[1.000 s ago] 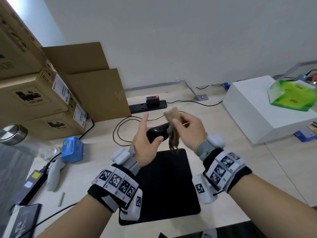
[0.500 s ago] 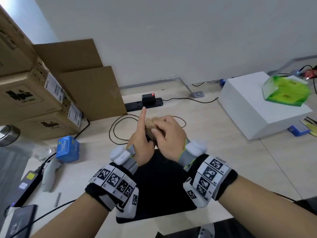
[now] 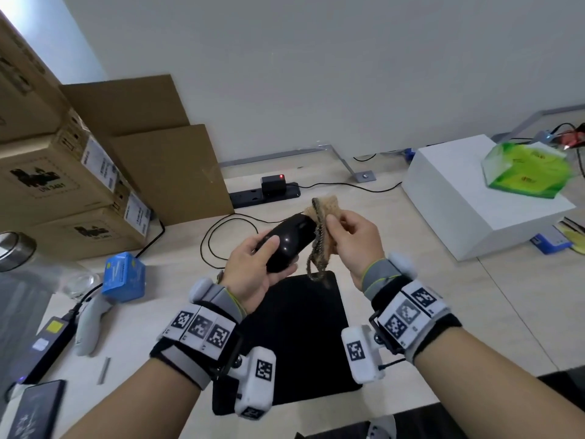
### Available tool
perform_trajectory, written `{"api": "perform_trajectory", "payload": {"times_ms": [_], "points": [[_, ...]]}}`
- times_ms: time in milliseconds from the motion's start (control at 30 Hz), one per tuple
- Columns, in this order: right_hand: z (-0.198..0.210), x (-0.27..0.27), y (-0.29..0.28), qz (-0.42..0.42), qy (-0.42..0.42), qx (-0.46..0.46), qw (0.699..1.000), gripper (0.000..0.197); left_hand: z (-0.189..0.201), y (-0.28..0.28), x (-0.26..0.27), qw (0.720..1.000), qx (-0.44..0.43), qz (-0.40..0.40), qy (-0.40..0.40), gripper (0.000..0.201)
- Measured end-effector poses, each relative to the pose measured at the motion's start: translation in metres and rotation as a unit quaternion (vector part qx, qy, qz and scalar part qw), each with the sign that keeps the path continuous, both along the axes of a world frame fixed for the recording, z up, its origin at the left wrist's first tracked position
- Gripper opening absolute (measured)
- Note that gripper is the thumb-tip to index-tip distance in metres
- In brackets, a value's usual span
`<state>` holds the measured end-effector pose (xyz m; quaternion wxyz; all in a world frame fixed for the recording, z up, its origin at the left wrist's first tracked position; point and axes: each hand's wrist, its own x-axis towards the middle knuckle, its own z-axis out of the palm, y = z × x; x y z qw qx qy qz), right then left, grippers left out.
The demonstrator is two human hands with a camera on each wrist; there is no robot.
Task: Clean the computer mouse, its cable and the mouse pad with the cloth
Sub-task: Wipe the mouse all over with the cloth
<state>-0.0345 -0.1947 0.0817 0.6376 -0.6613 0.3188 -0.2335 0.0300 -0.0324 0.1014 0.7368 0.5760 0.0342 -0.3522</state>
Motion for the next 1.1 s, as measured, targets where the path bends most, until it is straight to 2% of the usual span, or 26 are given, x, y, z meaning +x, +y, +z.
{"api": "perform_trajectory", "payload": {"times_ms": [67, 167, 200, 300, 400, 467, 567, 667, 767, 833, 900, 1000, 1033, 1100], "points": [[0.000, -0.001, 0.004, 0.030, 0.033, -0.094, 0.995, 0.012, 0.005, -0.007, -0.004, 1.000, -0.011, -0.024, 0.016, 0.026], [0.000, -0.007, 0.025, 0.121, 0.079, -0.286, 0.947, 0.025, 0.007, -0.017, -0.008, 0.999, 0.022, -0.032, 0.005, 0.012], [0.001, -0.012, 0.036, 0.138, 0.068, -0.306, 0.940, 0.022, 0.007, -0.017, -0.008, 0.999, 0.010, -0.037, 0.019, 0.018], [0.002, -0.027, 0.056, 0.174, 0.024, -0.347, 0.921, 0.024, 0.008, -0.013, -0.008, 0.990, -0.066, -0.027, 0.120, 0.057], [-0.003, -0.030, 0.049, 0.185, -0.017, -0.398, 0.898, 0.029, 0.004, -0.011, -0.009, 0.988, -0.066, -0.035, 0.134, 0.079], [-0.005, -0.026, 0.043, 0.143, -0.022, -0.403, 0.904, 0.030, 0.002, -0.011, -0.009, 0.993, -0.030, -0.031, 0.111, 0.077], [-0.004, -0.018, 0.044, 0.088, -0.023, -0.384, 0.919, 0.030, -0.001, -0.015, -0.007, 0.998, 0.037, 0.011, 0.040, 0.063], [-0.001, -0.007, 0.029, 0.077, 0.032, -0.355, 0.931, 0.025, -0.002, -0.017, -0.008, 0.998, 0.069, -0.007, -0.008, 0.060], [0.001, 0.002, 0.007, 0.050, 0.111, -0.312, 0.942, 0.032, -0.003, -0.017, -0.009, 0.997, 0.062, -0.035, -0.002, 0.060], [0.003, -0.002, 0.014, 0.060, 0.119, -0.320, 0.938, 0.026, -0.003, -0.018, -0.009, 0.998, 0.049, -0.035, 0.007, 0.059], [0.005, -0.013, 0.033, 0.095, 0.063, -0.365, 0.924, 0.020, 0.000, -0.019, -0.007, 0.999, 0.042, -0.016, 0.022, 0.062], [0.002, -0.018, 0.039, 0.136, -0.015, -0.411, 0.901, 0.024, 0.002, -0.016, -0.006, 0.999, 0.025, -0.017, 0.041, 0.066], [0.000, -0.013, 0.031, 0.132, -0.004, -0.400, 0.907, 0.023, 0.003, -0.016, -0.007, 0.999, 0.024, -0.026, 0.036, 0.063], [-0.003, -0.002, 0.009, 0.092, 0.057, -0.330, 0.938, 0.019, 0.003, -0.015, -0.008, 0.999, 0.011, -0.047, 0.022, 0.054]]}}
